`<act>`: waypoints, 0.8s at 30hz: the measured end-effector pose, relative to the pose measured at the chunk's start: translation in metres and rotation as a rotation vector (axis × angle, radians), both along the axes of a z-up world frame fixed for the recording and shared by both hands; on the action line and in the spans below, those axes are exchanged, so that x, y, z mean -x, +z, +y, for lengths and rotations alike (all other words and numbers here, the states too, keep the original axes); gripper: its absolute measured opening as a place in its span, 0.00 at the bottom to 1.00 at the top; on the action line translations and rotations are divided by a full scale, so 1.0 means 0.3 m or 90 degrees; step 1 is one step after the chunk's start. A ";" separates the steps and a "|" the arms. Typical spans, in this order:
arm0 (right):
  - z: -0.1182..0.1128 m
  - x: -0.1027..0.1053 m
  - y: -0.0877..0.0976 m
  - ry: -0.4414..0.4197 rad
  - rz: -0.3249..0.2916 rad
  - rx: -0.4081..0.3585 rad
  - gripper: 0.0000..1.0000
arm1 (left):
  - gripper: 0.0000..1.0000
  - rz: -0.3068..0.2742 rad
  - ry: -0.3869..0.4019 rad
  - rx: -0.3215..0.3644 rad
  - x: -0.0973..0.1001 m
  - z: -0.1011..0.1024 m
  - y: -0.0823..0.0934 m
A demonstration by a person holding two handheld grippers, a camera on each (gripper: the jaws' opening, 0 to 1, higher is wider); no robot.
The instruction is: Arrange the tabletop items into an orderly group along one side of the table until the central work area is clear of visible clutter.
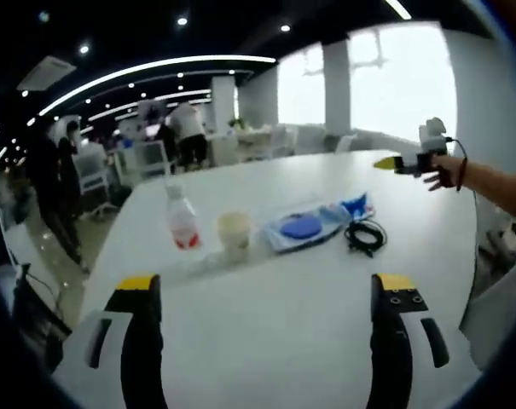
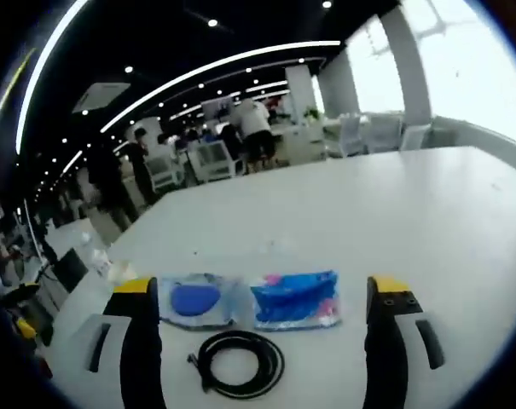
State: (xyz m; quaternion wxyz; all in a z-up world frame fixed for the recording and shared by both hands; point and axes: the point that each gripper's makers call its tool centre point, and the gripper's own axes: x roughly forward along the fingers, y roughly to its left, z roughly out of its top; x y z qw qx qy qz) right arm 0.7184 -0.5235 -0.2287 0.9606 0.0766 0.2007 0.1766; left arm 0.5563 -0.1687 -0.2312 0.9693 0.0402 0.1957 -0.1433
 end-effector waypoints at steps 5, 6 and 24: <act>0.064 0.123 0.042 0.061 -0.016 0.004 0.99 | 0.99 0.000 0.001 0.000 0.016 0.008 0.019; 0.069 0.144 0.046 0.070 -0.020 0.015 0.99 | 0.99 -0.003 0.000 0.001 0.022 0.006 0.026; 0.083 0.455 0.062 0.107 -0.041 0.094 0.99 | 0.99 -0.009 -0.034 0.000 0.142 -0.039 0.043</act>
